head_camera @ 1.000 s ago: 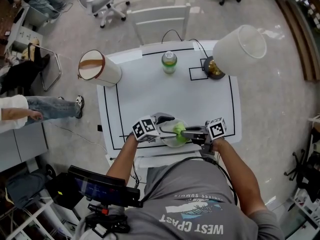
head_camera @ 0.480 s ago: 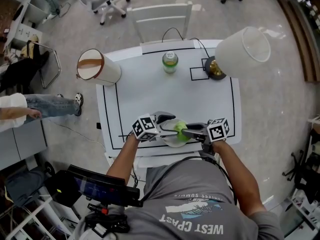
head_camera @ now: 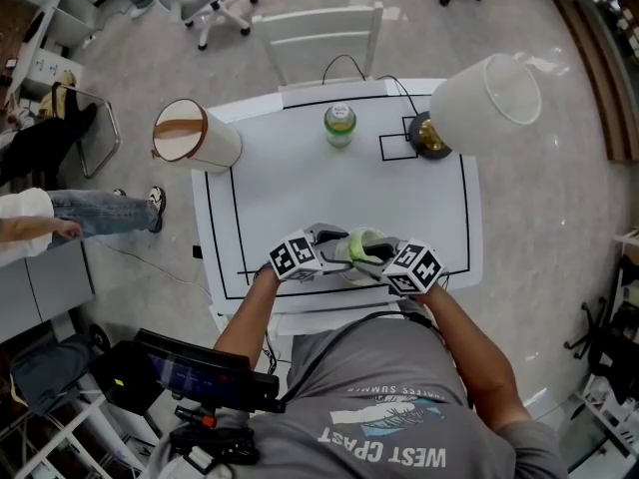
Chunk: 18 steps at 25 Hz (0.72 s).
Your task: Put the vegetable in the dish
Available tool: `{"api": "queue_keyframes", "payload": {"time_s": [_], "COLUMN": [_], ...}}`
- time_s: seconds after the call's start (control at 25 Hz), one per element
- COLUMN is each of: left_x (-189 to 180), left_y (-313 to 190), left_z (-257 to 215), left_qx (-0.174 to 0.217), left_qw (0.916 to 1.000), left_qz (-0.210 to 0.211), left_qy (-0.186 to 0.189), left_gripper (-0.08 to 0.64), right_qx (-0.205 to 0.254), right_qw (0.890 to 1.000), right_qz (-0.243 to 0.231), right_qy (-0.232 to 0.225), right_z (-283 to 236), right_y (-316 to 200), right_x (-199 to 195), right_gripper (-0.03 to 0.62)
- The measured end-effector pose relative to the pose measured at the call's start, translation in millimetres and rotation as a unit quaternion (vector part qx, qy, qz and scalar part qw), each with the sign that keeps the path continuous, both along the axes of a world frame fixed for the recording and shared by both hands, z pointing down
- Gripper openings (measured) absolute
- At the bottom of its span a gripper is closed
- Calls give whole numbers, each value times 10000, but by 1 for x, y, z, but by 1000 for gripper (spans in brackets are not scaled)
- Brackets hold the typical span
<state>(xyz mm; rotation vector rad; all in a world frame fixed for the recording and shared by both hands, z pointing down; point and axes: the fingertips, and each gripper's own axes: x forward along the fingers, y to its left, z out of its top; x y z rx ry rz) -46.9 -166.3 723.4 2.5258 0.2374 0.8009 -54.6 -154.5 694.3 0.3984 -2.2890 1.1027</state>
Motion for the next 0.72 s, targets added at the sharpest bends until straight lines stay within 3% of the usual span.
{"api": "queue_keyframes", "payload": {"time_s": [0.08,0.16,0.28,0.4,0.52,0.56,0.6,0.64,0.72], "left_x": [-1,-5,-12,-18,-21,-20,-19,-16,-11], "left_y": [4,10,15,20,23,25,27,30,36], "left_z": [0,-6,-21,-26,-26,-27,-27,-27,-26], "left_qx": [47,51,-14,-66,-8,41,100,168,310], "left_qw": [9999,9998,9999,9997,9993,9990,9985,9977,9954], "left_qz": [91,164,150,208,362,434,530,647,885], "left_qy": [-50,-35,76,79,31,7,-33,-88,-210], "left_gripper": [318,318,318,318,318,318,319,319,318], "right_qx": [-651,-1448,-2450,-2963,-3542,-3631,-3601,-3474,-3097], "right_qw": [9970,9829,9388,8921,8436,8374,8421,8558,8939], "right_qz": [185,533,1220,1672,1977,1971,1890,1748,1430], "right_qy": [-365,-1000,-2093,-2974,-3518,-3577,-3542,-3411,-2909], "right_z": [1,-3,-14,-21,-14,-14,-16,-18,-19], "right_y": [7,11,8,1,-1,1,3,5,11], "right_x": [0,0,0,-5,-6,-7,-7,-7,-6], "right_gripper": [99,80,69,69,67,67,69,69,69]}}
